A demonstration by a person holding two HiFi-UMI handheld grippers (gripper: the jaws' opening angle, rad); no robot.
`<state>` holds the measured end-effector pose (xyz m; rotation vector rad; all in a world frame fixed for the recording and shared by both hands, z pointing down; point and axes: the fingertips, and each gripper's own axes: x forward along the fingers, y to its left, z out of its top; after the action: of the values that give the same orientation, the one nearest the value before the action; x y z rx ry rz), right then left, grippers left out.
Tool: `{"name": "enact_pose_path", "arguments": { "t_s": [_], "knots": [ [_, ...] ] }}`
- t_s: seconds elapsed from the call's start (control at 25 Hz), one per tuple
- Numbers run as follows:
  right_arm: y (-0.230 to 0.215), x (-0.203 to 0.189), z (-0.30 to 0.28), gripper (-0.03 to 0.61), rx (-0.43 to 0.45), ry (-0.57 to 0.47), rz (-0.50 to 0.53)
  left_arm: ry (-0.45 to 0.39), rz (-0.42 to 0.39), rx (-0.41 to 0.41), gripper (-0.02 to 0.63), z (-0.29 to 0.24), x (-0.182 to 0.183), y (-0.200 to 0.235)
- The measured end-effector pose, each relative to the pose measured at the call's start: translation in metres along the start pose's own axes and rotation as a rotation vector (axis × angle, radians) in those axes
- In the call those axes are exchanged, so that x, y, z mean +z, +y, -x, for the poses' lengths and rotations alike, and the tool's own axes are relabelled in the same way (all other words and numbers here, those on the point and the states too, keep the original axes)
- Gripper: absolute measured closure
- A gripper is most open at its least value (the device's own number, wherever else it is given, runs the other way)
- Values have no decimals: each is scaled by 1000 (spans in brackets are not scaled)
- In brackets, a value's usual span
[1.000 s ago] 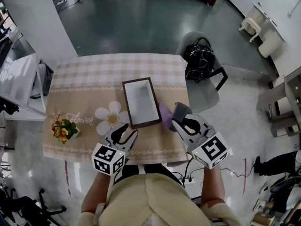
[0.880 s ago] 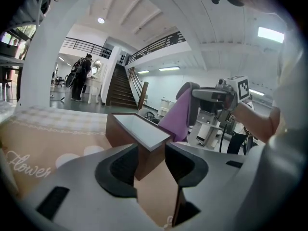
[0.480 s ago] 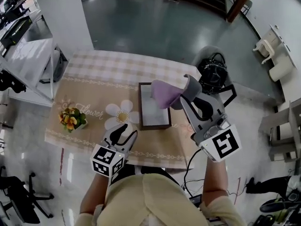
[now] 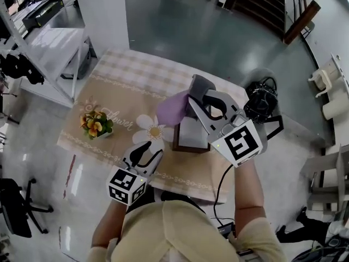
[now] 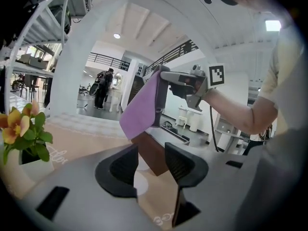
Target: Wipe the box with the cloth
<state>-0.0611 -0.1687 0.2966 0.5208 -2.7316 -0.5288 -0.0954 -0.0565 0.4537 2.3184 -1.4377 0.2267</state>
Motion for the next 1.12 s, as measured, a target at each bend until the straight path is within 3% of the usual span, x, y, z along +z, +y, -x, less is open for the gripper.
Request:
{"name": "enact_pose_path", "arguments": {
  "t_s": [0.24,0.56,0.68,0.92,1.12],
  "knots": [
    [17,-57,-61,540,146,207,114,2,29,36,437,8,-10,4],
    [29,-164,-115,540,182,543,284,13,48,47,437,10,-20,3],
    [35,-180,-125,540,217,628,349,16,59,51,437,11,-22,3],
    [55,-195,-130,540,374,777,574,17,68,59,437,12,-23,5],
    [62,-198,-127,541,401,815,615,25,66,70,437,14,-26,11]
  ]
}}
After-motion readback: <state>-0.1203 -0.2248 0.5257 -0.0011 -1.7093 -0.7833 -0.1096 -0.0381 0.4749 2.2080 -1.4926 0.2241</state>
